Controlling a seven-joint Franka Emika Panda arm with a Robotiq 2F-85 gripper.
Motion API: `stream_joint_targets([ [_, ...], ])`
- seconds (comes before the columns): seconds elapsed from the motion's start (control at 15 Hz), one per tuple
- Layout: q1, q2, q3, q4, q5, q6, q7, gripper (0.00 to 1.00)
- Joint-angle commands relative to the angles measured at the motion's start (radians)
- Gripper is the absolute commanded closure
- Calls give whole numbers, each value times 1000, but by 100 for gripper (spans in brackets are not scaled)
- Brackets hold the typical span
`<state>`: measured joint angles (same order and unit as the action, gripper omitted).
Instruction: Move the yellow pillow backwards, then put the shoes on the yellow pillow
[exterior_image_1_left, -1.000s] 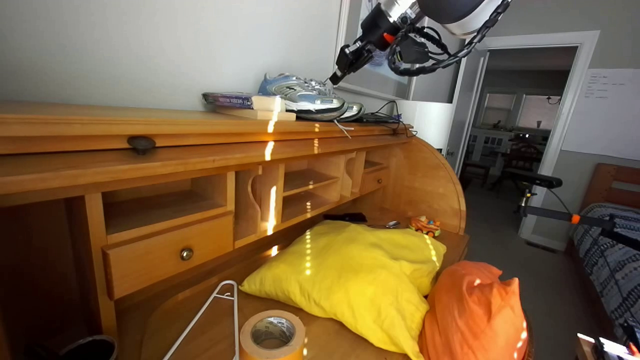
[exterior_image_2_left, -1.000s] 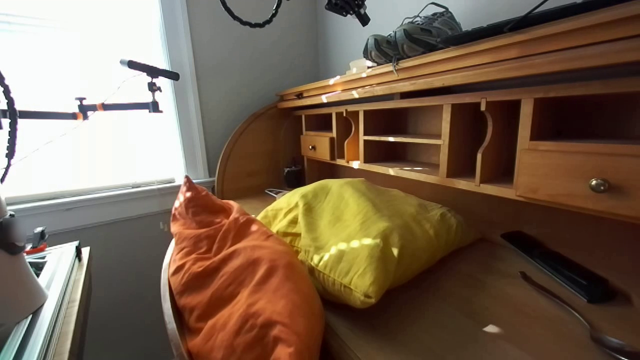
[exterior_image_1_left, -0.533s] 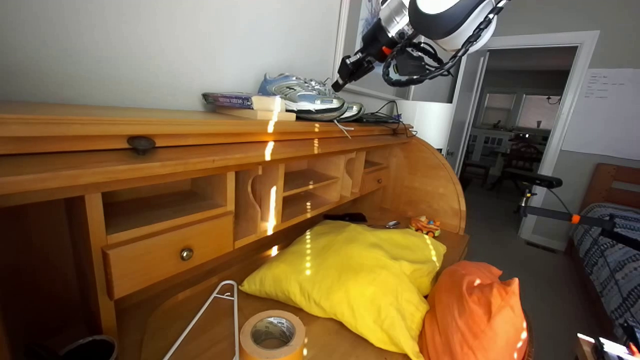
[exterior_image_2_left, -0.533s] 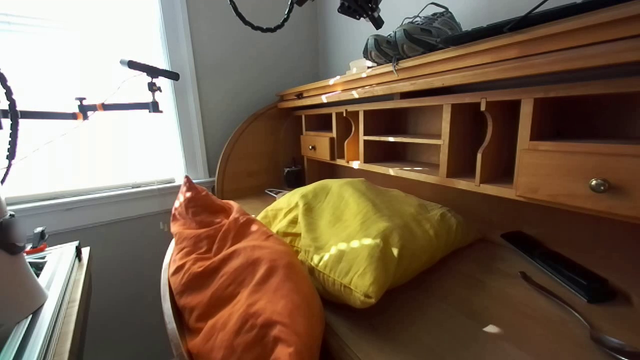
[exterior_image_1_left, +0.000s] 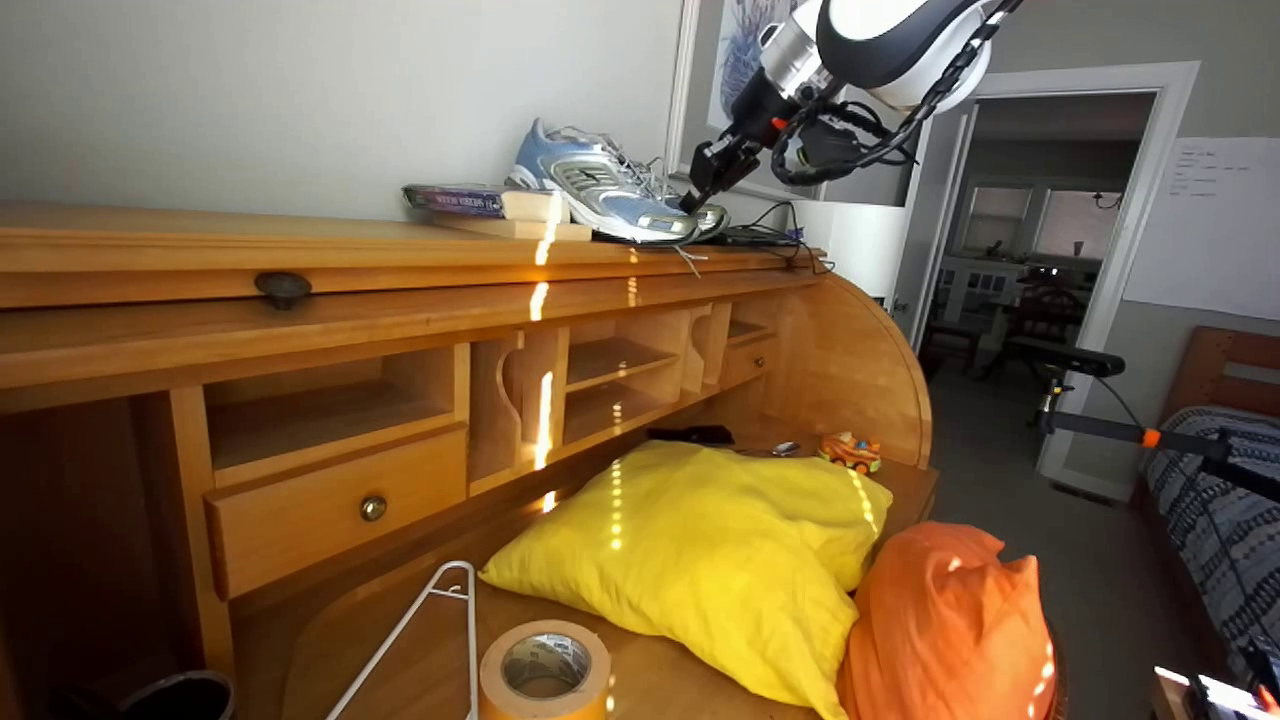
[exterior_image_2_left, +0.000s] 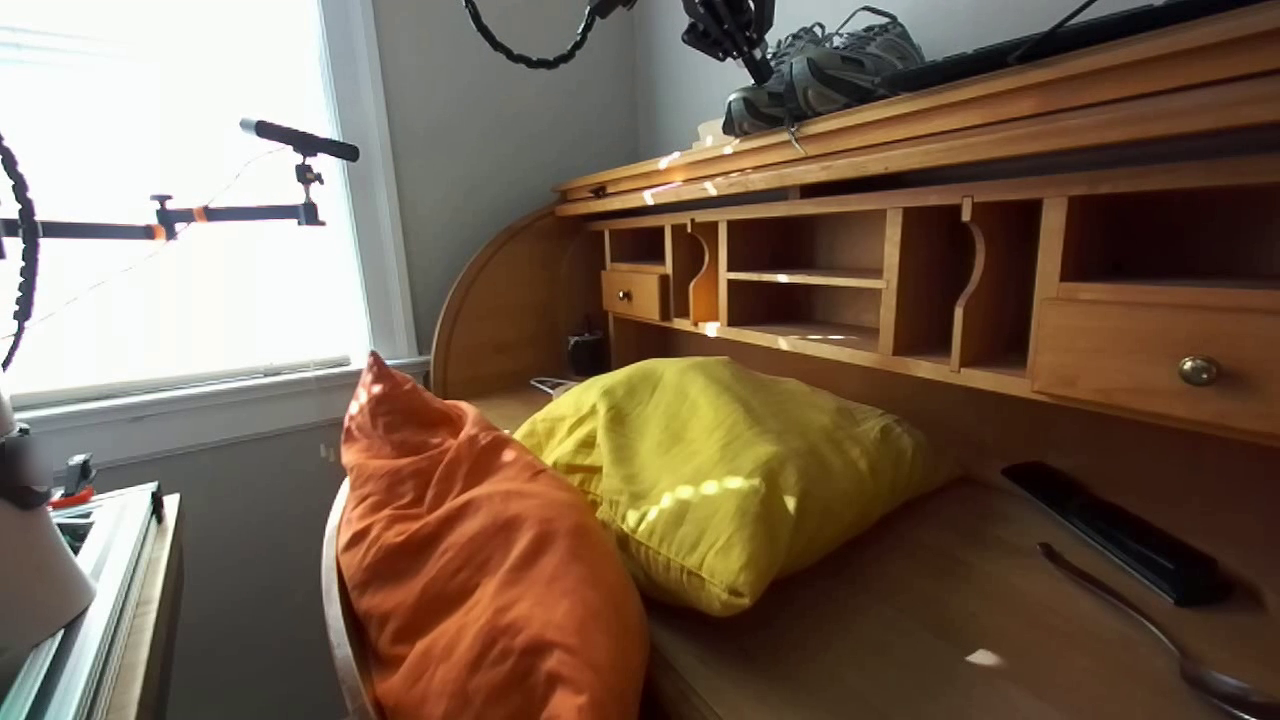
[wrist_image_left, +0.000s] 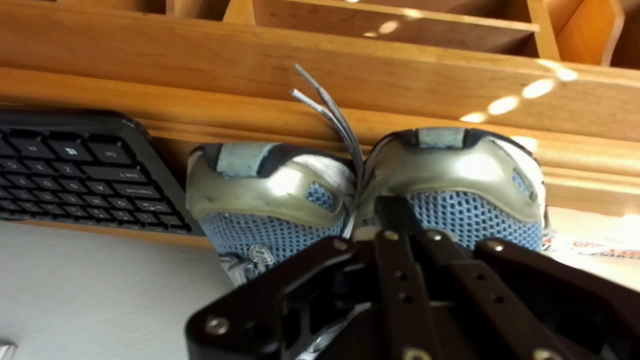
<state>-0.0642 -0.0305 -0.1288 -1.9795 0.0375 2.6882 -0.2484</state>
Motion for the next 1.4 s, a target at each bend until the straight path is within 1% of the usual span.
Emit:
stream_joint_targets([
  [0.0, -18, 16, 2, 15, 9, -99, -3, 100],
  [0.67, -43, 59, 1, 39, -8, -220, 23, 100],
  [1.07, -51, 57, 2, 53, -4, -218, 53, 100],
  [1.33, -40, 22, 16, 46, 8, -201, 34, 100],
])
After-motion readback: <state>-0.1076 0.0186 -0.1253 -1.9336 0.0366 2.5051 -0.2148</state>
